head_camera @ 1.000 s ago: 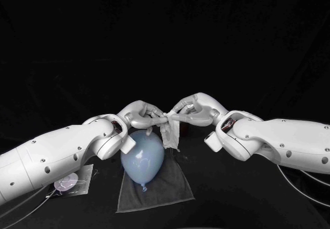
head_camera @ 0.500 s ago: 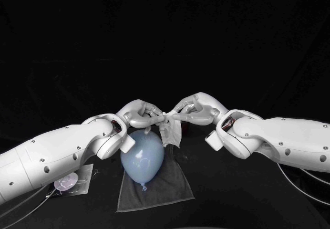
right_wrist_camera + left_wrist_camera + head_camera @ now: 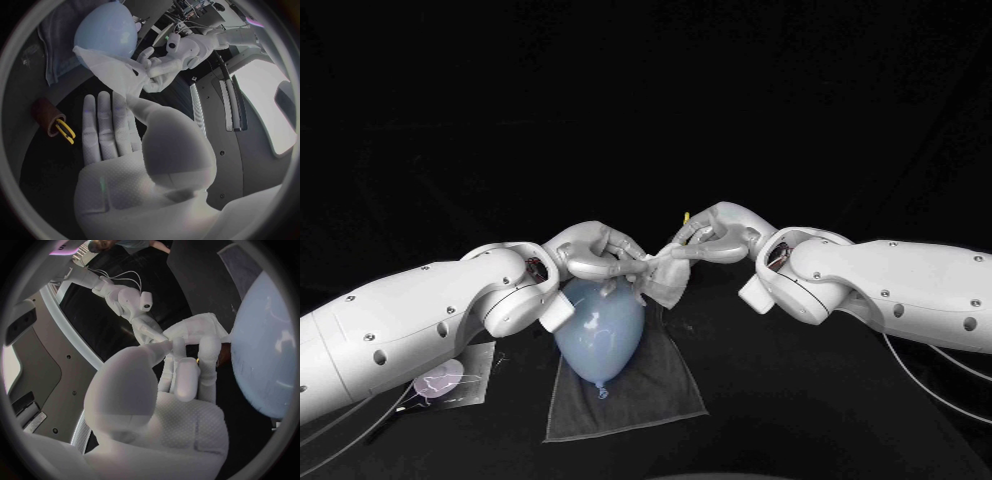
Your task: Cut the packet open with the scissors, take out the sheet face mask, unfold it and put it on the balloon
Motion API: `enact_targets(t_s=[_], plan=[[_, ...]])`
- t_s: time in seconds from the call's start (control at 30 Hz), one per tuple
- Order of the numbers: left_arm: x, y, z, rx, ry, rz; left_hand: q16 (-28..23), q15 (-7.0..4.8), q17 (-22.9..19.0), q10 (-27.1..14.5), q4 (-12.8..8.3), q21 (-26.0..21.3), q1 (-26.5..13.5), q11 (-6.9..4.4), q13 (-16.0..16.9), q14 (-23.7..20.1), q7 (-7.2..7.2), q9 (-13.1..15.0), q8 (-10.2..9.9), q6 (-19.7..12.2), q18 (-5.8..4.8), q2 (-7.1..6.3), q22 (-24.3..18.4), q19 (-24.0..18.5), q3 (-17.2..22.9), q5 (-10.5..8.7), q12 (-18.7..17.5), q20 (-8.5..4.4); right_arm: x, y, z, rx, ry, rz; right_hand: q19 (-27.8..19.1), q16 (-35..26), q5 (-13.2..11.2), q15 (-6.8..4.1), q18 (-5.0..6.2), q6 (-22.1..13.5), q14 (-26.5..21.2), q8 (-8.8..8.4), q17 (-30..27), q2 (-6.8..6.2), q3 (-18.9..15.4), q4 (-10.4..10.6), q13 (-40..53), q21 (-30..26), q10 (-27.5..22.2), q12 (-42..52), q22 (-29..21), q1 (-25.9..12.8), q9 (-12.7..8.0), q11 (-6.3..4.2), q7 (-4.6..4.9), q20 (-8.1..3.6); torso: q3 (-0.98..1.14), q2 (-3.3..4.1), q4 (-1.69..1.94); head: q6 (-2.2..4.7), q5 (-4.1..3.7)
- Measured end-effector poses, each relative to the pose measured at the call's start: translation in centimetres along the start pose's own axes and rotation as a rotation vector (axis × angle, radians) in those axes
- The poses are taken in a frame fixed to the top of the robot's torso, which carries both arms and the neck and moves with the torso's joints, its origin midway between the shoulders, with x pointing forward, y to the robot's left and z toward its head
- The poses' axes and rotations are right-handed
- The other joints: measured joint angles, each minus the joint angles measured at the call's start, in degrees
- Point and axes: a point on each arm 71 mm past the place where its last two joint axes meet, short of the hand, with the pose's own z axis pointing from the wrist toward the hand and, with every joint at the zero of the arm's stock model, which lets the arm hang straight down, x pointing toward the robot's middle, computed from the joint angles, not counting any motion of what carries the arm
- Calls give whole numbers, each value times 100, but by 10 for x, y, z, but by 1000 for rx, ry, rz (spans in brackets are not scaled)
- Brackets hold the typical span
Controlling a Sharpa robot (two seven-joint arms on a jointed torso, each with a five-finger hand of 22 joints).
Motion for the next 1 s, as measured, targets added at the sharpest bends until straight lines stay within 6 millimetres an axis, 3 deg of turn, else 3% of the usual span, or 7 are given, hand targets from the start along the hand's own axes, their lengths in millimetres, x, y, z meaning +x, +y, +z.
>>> enact_targets(t_s=[0.23,0.5,0.57,0.67,0.83,1.0], plan=[[10,3,-3,-40,147,-94,0,0,-16,39,13,0,-113,1,0,0,-3,0,12,-22,-3,38,0,-1,14,0,0,0,9,-4,2,86,121,-26,0,0,-6,0,-5,-6,0,1,0,-1,0,-1,-1,21,-8,0,0,0,0,9,5,0,7,-4,-3,-16,10],[18,6,-6,-94,237,-190,74,-20,125,124,177,180,-596,18,23,76,-19,-1,12,-45,-41,218,249,106,155,0,46,4,19,-8,1,172,281,-68,0,0,-2,-21,-8,10,21,17,0,-1,-5,-26,-2,42,14,0,18,-1,0,-12,-12,0,10,-5,-5,-33,-9],[19,6,-7,-108,247,-208,111,-21,185,156,198,258,-693,9,31,123,-49,-1,23,-15,-128,226,355,175,176,0,74,-12,20,-10,0,187,302,-72,0,0,9,-21,-8,9,21,17,0,-1,-5,-27,-2,44,14,0,30,-1,0,-12,-12,0,10,-5,-5,-40,-16],[20,7,-9,-125,254,-232,112,-51,239,176,190,302,-715,-9,34,153,-55,-1,98,-8,-129,233,436,209,184,0,75,-25,19,-10,-2,193,308,-65,0,0,10,-21,-9,9,21,17,7,-1,0,-32,2,71,18,0,43,-2,0,-8,-12,0,10,-5,-3,-46,-20],[19,7,-12,-136,249,-261,92,-51,94,213,93,253,-769,-13,37,127,-53,47,100,-10,-130,225,329,201,281,0,91,-23,15,-10,-5,171,296,-11,0,0,12,-21,-11,8,21,14,7,30,16,-48,4,71,20,0,56,-33,0,-6,-13,0,11,-3,-1,-52,-23],[16,8,-13,-141,222,-285,-175,13,-419,-47,-227,-144,-713,42,-15,-167,38,80,133,-165,-130,126,-253,-174,357,-1,-53,2,8,-1,-6,83,258,75,-20,0,12,-21,-12,7,21,2,7,44,22,-55,4,70,22,0,56,-48,0,-3,-13,-20,4,-2,3,-69,-27]])
